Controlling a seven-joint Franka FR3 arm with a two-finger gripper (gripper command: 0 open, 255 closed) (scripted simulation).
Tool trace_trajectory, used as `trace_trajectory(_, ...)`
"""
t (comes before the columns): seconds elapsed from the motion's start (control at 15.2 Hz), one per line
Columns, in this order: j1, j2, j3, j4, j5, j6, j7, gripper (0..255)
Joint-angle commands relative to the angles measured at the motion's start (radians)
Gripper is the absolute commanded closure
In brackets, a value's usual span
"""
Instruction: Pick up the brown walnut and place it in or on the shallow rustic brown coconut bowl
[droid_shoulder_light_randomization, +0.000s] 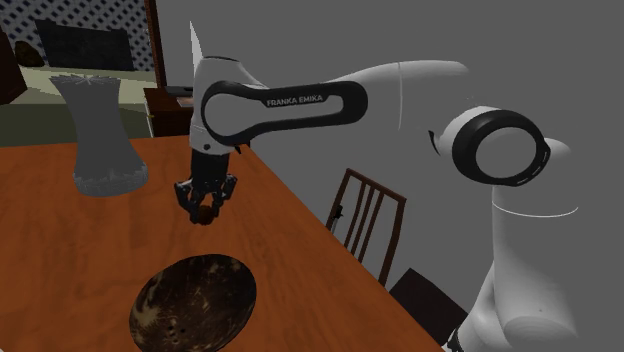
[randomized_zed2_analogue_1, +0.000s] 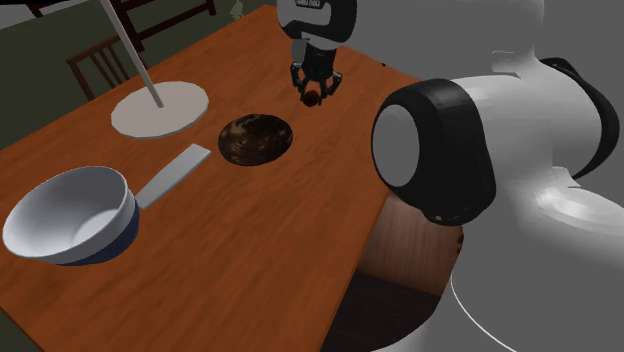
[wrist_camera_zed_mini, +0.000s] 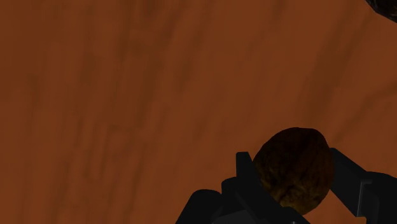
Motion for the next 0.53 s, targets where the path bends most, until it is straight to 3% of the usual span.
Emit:
trace_trajectory(0.0,0.002,0.001,0.0,0.028,-0.001,-0.026,0.003,255)
trace_trajectory(0.46,0.008,0.003,0.002,0.124,-0.003,-0.12,0.013,255)
